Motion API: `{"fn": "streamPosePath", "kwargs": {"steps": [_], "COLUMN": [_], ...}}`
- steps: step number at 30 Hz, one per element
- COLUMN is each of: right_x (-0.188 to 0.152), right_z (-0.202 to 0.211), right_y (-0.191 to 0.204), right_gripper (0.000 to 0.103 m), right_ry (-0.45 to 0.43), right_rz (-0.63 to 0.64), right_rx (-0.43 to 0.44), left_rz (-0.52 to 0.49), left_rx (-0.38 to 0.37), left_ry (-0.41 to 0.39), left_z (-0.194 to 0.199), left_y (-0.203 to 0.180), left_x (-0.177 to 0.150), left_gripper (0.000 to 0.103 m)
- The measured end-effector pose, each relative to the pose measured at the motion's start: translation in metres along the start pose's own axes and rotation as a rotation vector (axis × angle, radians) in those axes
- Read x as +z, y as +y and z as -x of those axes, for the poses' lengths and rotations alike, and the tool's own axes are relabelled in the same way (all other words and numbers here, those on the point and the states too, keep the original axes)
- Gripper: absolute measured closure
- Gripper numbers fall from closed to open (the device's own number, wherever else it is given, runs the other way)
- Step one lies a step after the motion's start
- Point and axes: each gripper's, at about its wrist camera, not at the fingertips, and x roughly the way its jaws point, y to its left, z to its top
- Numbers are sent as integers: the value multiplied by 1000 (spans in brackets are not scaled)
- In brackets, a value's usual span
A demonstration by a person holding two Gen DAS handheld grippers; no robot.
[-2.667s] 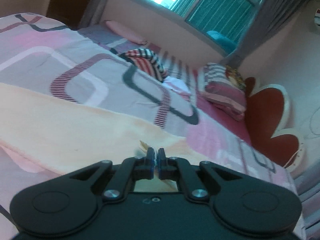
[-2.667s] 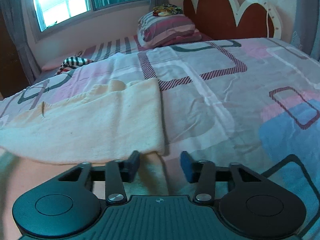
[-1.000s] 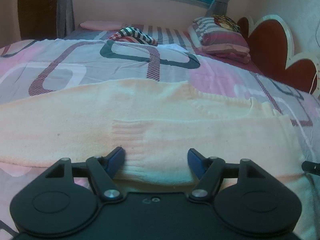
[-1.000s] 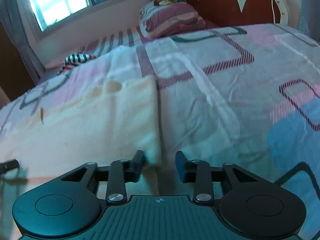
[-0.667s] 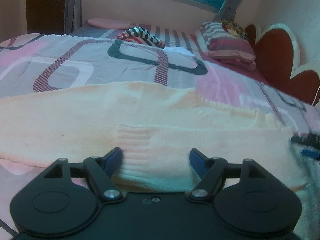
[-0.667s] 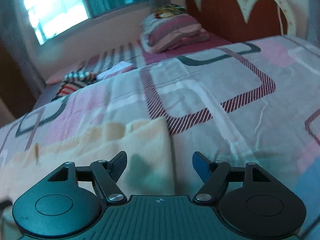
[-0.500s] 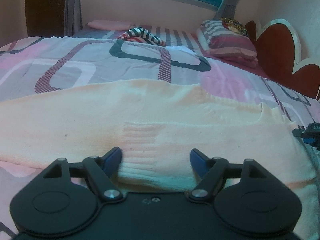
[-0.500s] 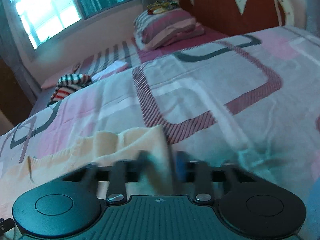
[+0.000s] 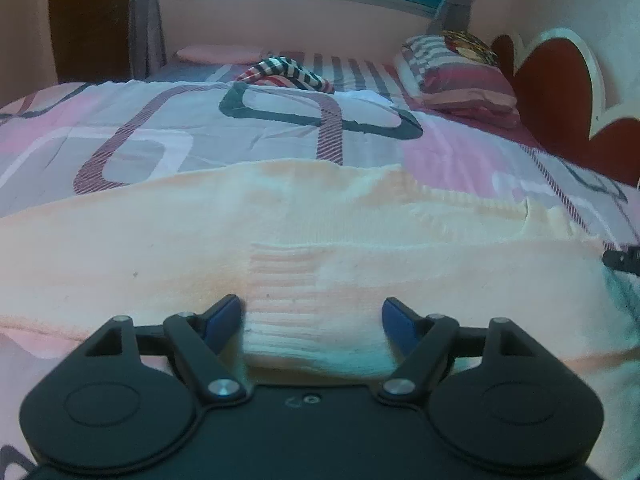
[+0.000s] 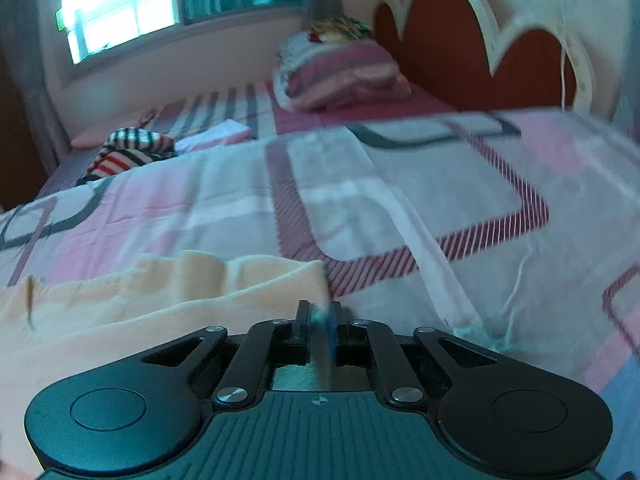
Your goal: Fold small clothes
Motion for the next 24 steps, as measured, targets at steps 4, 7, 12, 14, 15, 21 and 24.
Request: {"fn": "streamPosePath", "kwargs": {"steps": [4, 7, 12, 14, 15, 21, 24], "right_x": [-9, -19, -36, -41, -44, -56, -62], "right_z": [22, 36, 49, 55, 58, 71, 74], "right_y": [18, 37, 76, 90, 98, 146, 170], "right_gripper": [74, 67, 67, 67, 67, 67, 67], "right_ry": [-5, 2, 58, 69, 73, 88, 86], "right_rz": [23, 36, 68, 84, 89, 128, 177], "right_rx": [78, 144, 242, 273, 289, 371, 388], "left_rz": [22, 28, 86, 115, 137, 331, 416], "left_rx": [11, 40, 96, 129, 142, 201, 241], "left_ry": [-3, -17, -30, -32, -31, -27, -28], "left_z": [13, 29, 53, 63, 68, 90, 96], "left_y": [6, 17, 53, 73, 84, 162, 198], "left_x": [2, 0, -5, -8, -9, -21, -28], "left_gripper": [18, 15, 15, 15, 15, 15, 16]}}
